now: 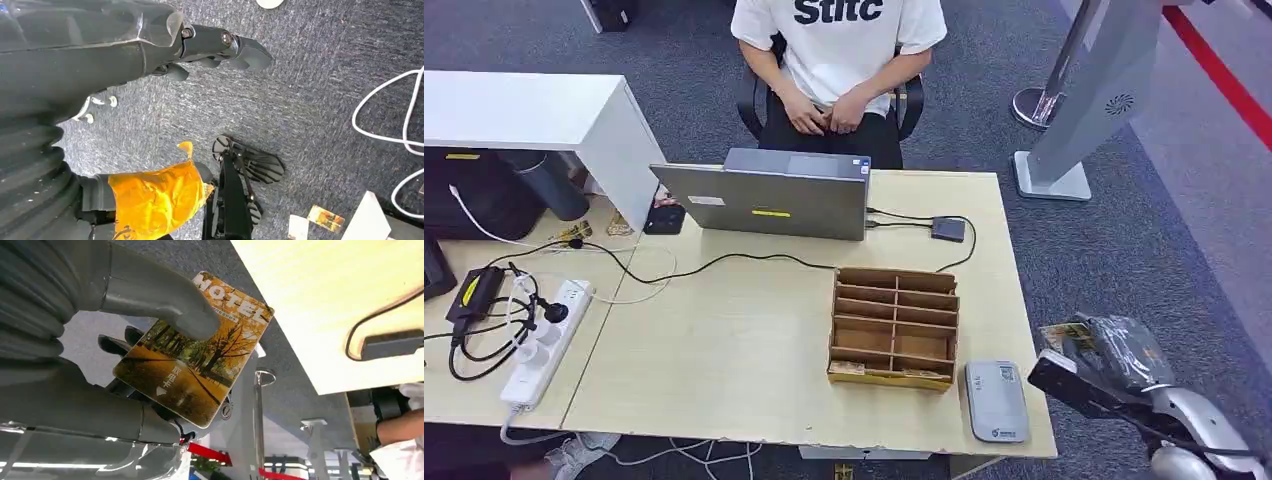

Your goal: Pass the card to the sensor for recognition and then transmit it.

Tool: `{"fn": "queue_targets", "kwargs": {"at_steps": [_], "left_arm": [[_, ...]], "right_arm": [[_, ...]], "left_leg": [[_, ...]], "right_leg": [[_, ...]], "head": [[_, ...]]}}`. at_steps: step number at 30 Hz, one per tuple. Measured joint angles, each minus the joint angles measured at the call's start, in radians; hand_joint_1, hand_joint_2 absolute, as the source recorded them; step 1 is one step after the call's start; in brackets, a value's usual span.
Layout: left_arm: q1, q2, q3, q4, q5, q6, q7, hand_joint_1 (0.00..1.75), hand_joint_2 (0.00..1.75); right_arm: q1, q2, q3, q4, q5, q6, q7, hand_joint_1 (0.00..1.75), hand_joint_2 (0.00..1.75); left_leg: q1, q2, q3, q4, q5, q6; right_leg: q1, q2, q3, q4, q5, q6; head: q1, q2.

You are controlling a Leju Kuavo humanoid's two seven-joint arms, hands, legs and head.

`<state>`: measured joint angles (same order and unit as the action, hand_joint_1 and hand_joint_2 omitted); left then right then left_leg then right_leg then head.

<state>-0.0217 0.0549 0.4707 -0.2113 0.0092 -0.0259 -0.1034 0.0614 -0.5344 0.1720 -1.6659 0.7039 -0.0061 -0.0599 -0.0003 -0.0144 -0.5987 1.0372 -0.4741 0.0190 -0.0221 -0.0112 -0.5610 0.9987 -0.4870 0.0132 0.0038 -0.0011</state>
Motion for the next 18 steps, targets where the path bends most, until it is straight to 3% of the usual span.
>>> {"fn": "queue_targets", "kwargs": {"at_steps": [6,9,18], "left_arm": [[0.0,0.001,0.001,0.0,-0.006,-0.009,0.003,0.0,1.75],[-0.001,-0.014,0.001,0.0,-0.023,-0.062,-0.016,0.0,1.75],[-0.011,-0.084,0.001,0.0,-0.041,-0.019,-0.01,0.0,1.75]], "right_arm": [[-0.029,-0.031,0.037,0.021,-0.06,0.071,-0.015,1.75,1.75],[-0.051,-0.034,0.067,0.049,-0.053,0.081,0.014,1.75,1.75],[-0.105,-0.02,0.14,0.145,-0.024,0.088,0.015,1.75,1.75]], "left_leg": [[0.0,0.0,0.0,0.0,0.0,0.0],[0.0,0.0,0.0,0.0,0.0,0.0],[-0.001,0.001,0.001,0.0,0.0,0.0]], "right_leg": [[0.0,0.0,0.0,0.0,0.0,0.0],[0.0,0.0,0.0,0.0,0.0,0.0],[0.0,0.0,0.001,0.0,0.0,0.0]], "head": [[0.0,0.0],[0.0,0.0],[0.0,0.0]]}}
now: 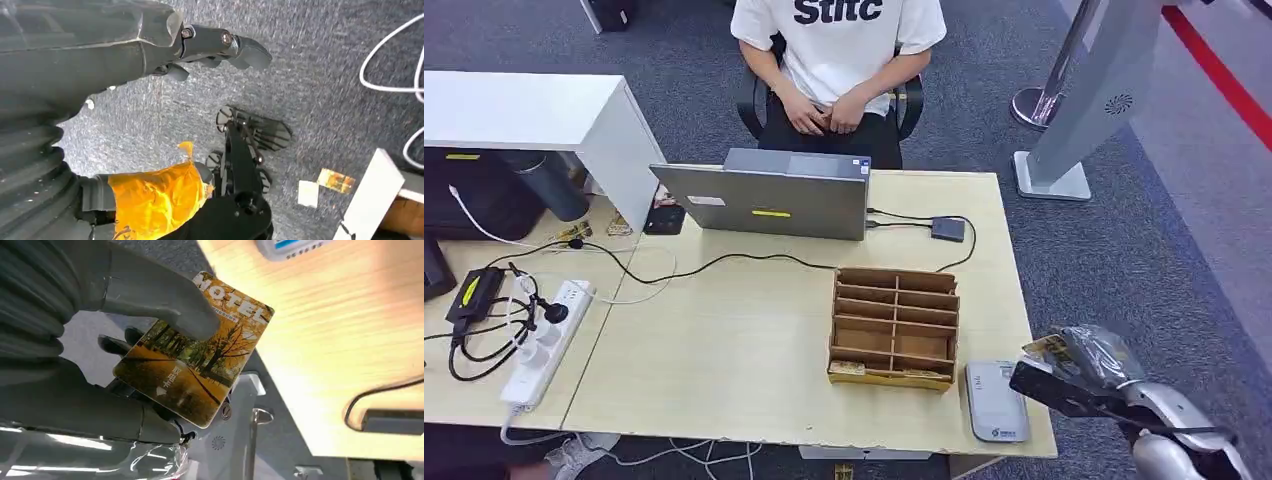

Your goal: Pass the card to the sensor for recognition and then transmit it.

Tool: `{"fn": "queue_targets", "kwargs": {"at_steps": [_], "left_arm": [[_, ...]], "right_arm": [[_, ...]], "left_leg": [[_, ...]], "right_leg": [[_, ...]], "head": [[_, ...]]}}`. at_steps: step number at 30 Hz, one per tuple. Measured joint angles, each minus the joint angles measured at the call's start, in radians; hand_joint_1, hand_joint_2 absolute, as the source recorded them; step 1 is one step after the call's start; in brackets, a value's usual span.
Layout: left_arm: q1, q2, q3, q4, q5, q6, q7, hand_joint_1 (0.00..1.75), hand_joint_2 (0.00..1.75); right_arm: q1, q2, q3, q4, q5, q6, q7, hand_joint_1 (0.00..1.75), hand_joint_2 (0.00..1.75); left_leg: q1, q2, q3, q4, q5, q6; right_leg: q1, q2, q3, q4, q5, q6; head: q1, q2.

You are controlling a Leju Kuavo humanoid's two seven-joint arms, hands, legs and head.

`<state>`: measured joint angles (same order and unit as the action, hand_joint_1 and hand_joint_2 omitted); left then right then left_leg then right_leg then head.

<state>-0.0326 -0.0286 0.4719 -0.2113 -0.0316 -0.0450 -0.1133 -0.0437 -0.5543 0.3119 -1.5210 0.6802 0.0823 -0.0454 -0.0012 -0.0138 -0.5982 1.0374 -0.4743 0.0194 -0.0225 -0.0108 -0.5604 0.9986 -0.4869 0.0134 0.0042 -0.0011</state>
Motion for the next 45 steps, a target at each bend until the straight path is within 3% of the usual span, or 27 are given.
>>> {"fn": "queue_targets", "kwargs": {"at_steps": [8,15,36,39,41,45], "left_arm": [[-0.01,-0.01,0.0,0.0,-0.014,0.003,0.009,0.0,1.75],[-0.01,-0.011,0.0,0.0,-0.015,0.004,0.009,0.0,1.75],[-0.01,-0.011,0.008,0.0,-0.015,0.01,0.008,0.0,1.75],[-0.009,-0.01,0.011,0.0,-0.013,0.016,0.003,0.0,1.75],[-0.005,-0.01,0.02,0.0,-0.01,0.024,-0.008,0.0,1.75],[0.006,-0.01,0.039,0.0,-0.02,0.028,-0.015,0.0,1.75]], "right_arm": [[-0.11,0.037,0.127,0.126,-0.012,0.035,-0.021,1.75,1.75],[-0.164,0.053,0.189,0.187,-0.018,0.042,-0.022,1.75,1.75],[-0.204,0.056,0.236,0.218,-0.013,0.004,-0.019,1.75,1.75],[-0.202,0.05,0.234,0.206,0.017,-0.06,0.02,1.75,1.75],[-0.197,0.022,0.214,0.156,0.075,-0.133,0.08,1.75,1.75],[-0.218,-0.036,0.098,0.033,0.23,-0.18,0.156,1.75,1.75]], "left_leg": [[0.001,0.0,0.001,0.0,0.001,-0.001],[0.001,0.0,0.001,0.0,0.001,-0.001],[0.001,0.0,0.001,0.0,0.001,-0.001],[0.0,0.0,0.001,0.0,0.001,-0.001],[-0.001,-0.001,0.0,0.0,0.001,-0.001],[-0.001,0.0,0.0,0.0,0.001,-0.001]], "right_leg": [[0.0,0.0,0.0,0.001,0.0,0.0],[0.0,0.0,0.0,0.001,0.0,0.0],[0.0,0.0,0.0,0.001,0.0,0.0],[0.0,0.0,0.0,0.001,0.0,0.0],[-0.001,0.0,0.0,0.001,0.0,0.0],[-0.001,0.001,0.0,0.001,0.0,0.0]], "head": [[-0.001,0.0],[0.0,0.0],[0.0,0.0],[0.0,0.0],[0.0,0.0],[0.0,0.0]]}}
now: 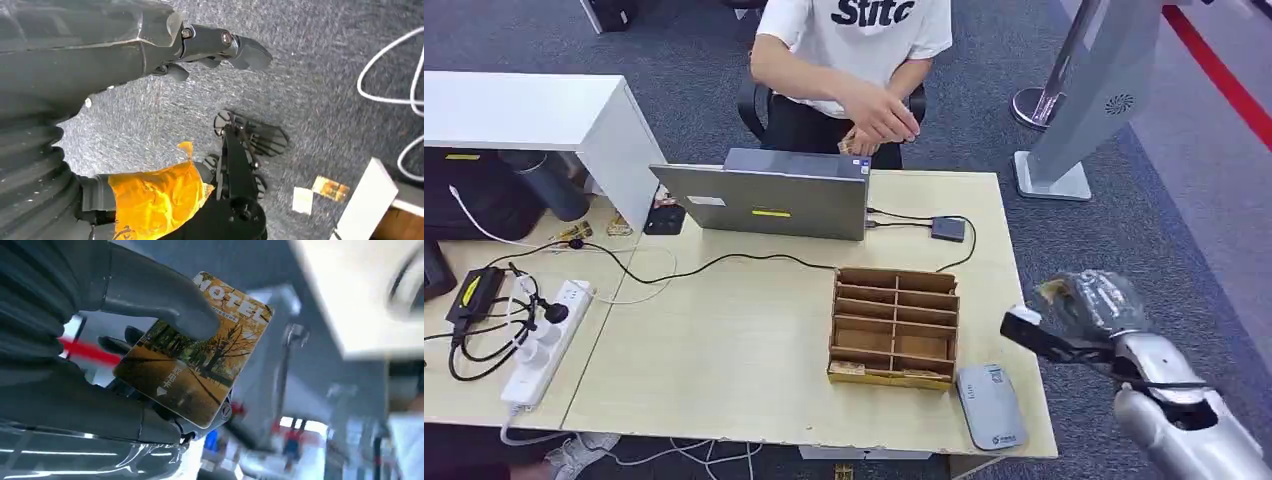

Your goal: Pass the card to the sensor for recognition and then transmit it.

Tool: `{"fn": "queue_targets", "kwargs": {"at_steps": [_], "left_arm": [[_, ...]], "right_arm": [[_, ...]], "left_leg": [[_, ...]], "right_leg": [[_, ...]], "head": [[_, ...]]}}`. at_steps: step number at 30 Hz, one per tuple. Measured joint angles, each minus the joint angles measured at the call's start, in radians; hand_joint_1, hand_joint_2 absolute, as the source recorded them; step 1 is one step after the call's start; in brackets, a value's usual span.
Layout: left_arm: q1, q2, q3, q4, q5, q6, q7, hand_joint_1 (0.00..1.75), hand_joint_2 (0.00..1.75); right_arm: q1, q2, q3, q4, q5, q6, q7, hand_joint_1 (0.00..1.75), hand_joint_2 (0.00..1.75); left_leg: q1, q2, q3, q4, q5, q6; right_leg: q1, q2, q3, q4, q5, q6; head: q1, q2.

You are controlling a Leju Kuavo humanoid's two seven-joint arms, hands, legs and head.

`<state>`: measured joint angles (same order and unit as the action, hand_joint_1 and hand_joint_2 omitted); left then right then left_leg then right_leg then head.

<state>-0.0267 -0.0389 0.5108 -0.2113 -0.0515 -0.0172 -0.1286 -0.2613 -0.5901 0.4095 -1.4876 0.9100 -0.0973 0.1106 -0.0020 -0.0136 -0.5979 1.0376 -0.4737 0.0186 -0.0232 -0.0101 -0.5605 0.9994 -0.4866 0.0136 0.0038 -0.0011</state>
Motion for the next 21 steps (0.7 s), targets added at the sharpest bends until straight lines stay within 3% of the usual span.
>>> {"fn": "queue_targets", "kwargs": {"at_steps": [3,5,7,9,12,16,21], "left_arm": [[0.0,0.0,0.003,0.0,-0.021,0.001,0.0,0.0,1.75],[-0.008,-0.002,0.002,0.0,-0.063,-0.004,0.012,0.0,1.75],[-0.033,-0.008,-0.003,0.0,-0.105,-0.004,0.039,0.0,1.75],[-0.074,-0.017,-0.013,0.0,-0.13,-0.002,0.06,0.0,1.75],[-0.106,-0.034,-0.032,-0.001,-0.153,-0.001,0.078,0.0,1.75],[-0.11,-0.05,-0.047,-0.001,-0.165,-0.001,0.088,0.0,1.75],[-0.112,-0.057,-0.059,-0.001,-0.18,-0.004,0.095,0.0,1.75]], "right_arm": [[-0.065,-0.006,-0.056,-0.058,0.05,0.006,-0.016,1.75,1.75],[-0.185,0.017,-0.048,-0.042,0.071,0.051,-0.05,1.75,1.75],[-0.399,0.105,0.002,0.089,0.116,0.058,-0.053,1.75,1.75],[-0.593,0.199,0.057,0.244,0.155,0.032,-0.046,1.75,1.75],[-0.767,0.321,0.126,0.414,0.198,0.0,-0.023,1.75,1.75],[-0.864,0.425,0.183,0.521,0.242,-0.006,0.015,1.75,1.75],[-0.889,0.5,0.221,0.556,0.254,0.01,0.023,1.75,1.75]], "left_leg": [[-0.001,0.002,0.0,0.0,0.0,0.0],[-0.001,0.006,-0.002,-0.001,0.0,-0.001],[-0.001,0.02,-0.001,0.0,0.003,-0.002],[-0.001,0.02,-0.001,0.0,0.007,-0.003],[0.001,0.012,-0.002,-0.001,0.011,-0.006],[0.003,0.009,-0.003,-0.001,0.012,-0.007],[0.003,0.008,-0.004,-0.001,0.011,-0.007]], "right_leg": [[0.0,0.002,0.0,0.0,0.001,0.0],[0.0,0.006,-0.001,0.003,0.002,-0.001],[0.0,0.019,-0.009,0.004,0.009,-0.003],[0.001,0.02,-0.009,0.005,0.01,-0.004],[0.002,0.012,-0.008,0.006,0.011,-0.005],[0.004,0.009,-0.009,0.006,0.011,-0.006],[0.004,0.008,-0.009,0.006,0.01,-0.006]], "head": [[0.0,0.0],[0.002,0.0],[0.0,0.0],[-0.002,0.0],[-0.002,0.0],[-0.001,0.0],[-0.002,0.0]]}}
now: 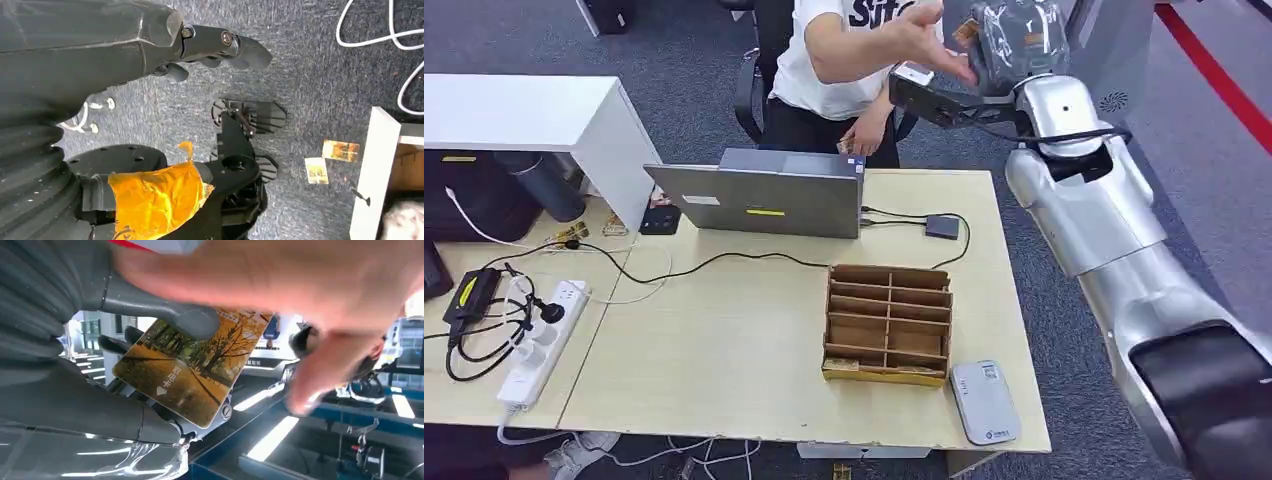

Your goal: Pass the card to the sensor for recognition and then transmit it.

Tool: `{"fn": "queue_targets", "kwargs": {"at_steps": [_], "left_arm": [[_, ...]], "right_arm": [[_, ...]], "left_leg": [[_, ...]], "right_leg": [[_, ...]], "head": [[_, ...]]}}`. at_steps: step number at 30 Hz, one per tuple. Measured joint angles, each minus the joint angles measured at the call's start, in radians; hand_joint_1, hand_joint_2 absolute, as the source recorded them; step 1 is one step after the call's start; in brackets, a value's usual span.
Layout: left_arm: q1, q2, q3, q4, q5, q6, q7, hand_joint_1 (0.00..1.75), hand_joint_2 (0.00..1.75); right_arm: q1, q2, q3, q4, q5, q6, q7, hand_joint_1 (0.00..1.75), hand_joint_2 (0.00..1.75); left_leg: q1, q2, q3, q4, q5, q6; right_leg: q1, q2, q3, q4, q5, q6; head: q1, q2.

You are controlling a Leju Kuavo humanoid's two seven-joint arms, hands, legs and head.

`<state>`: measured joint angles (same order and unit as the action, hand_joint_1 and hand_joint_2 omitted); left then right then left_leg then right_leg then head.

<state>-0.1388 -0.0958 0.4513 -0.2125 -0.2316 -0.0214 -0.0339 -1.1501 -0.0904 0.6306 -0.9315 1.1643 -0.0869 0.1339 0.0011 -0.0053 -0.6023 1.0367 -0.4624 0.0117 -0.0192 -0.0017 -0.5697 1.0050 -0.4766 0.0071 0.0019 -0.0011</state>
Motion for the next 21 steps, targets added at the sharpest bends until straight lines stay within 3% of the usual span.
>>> {"fn": "queue_targets", "kwargs": {"at_steps": [5,10,21], "left_arm": [[-0.011,-0.001,-0.02,-0.001,-0.029,-0.008,0.021,0.0,1.75],[-0.024,-0.005,-0.037,-0.001,-0.039,-0.009,0.032,0.0,1.75],[-0.024,-0.01,-0.048,-0.001,-0.041,-0.008,0.034,0.0,1.75]], "right_arm": [[-0.041,0.077,0.013,0.073,-0.062,0.068,-0.045,1.75,1.75],[-0.071,0.145,0.019,0.18,-0.077,0.081,-0.059,1.75,1.75],[-0.084,0.186,0.022,0.261,-0.097,0.085,-0.079,1.75,1.75]], "left_leg": [[0.0,0.001,0.0,0.0,0.0,0.0],[0.0,-0.001,0.0,0.0,0.001,0.0],[0.0,-0.011,-0.006,0.0,0.0,0.001]], "right_leg": [[0.0,0.001,-0.001,0.0,0.0,0.0],[0.0,-0.002,0.0,0.0,0.0,0.0],[0.0,-0.011,-0.001,-0.002,-0.002,0.002]], "head": [[0.0,0.0],[0.0,0.0],[0.0,0.0]]}}
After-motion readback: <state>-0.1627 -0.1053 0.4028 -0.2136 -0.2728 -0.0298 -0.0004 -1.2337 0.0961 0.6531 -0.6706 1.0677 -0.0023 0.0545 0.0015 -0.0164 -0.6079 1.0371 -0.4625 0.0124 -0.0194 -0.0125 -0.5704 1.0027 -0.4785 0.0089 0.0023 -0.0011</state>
